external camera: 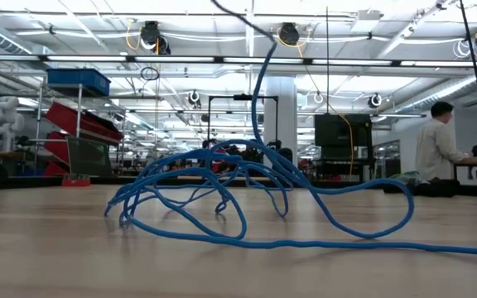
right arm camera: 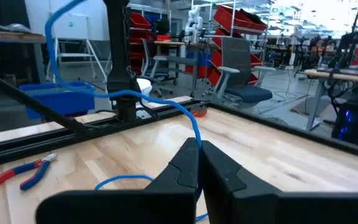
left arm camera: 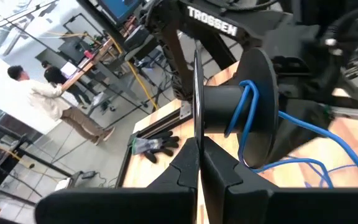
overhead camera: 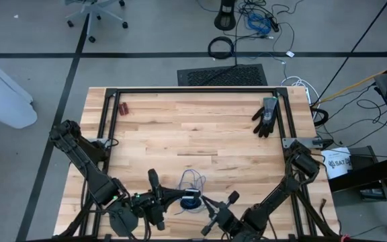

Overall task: Coil cords
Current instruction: Coil the blue wire onto a spool

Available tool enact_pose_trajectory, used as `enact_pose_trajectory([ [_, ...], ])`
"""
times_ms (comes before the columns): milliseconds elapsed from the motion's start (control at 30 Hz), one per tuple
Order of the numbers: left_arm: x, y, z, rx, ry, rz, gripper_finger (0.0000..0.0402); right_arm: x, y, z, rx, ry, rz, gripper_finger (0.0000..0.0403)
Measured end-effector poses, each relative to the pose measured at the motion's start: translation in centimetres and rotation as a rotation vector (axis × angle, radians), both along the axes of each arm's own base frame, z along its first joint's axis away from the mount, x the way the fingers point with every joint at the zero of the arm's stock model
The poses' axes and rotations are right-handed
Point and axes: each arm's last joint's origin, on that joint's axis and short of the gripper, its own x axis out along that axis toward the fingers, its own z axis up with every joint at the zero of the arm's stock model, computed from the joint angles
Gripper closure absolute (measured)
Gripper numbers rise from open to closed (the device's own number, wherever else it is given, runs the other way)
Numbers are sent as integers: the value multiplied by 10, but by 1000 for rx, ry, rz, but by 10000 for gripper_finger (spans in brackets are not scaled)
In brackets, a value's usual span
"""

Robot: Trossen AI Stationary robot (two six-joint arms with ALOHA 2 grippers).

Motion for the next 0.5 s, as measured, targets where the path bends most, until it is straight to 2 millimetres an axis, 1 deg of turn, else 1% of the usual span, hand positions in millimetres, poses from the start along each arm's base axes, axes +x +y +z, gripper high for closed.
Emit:
enact_pose_trajectory([
  [133, -6, -7, 0, 5, 1, -27, 395, -7, 1, 18, -40, 36, 15, 402],
  [267, -11, -11, 0, 31, 8, -50, 395, -21, 2, 47, -65, 58, 39, 403],
  [400, -11, -12, 0, 46, 10, -54, 395, -36, 2, 76, -90, 78, 66, 403],
  [500, -10, -12, 1, 38, 1, -53, 395, -45, 1, 92, -109, 93, 80, 403],
])
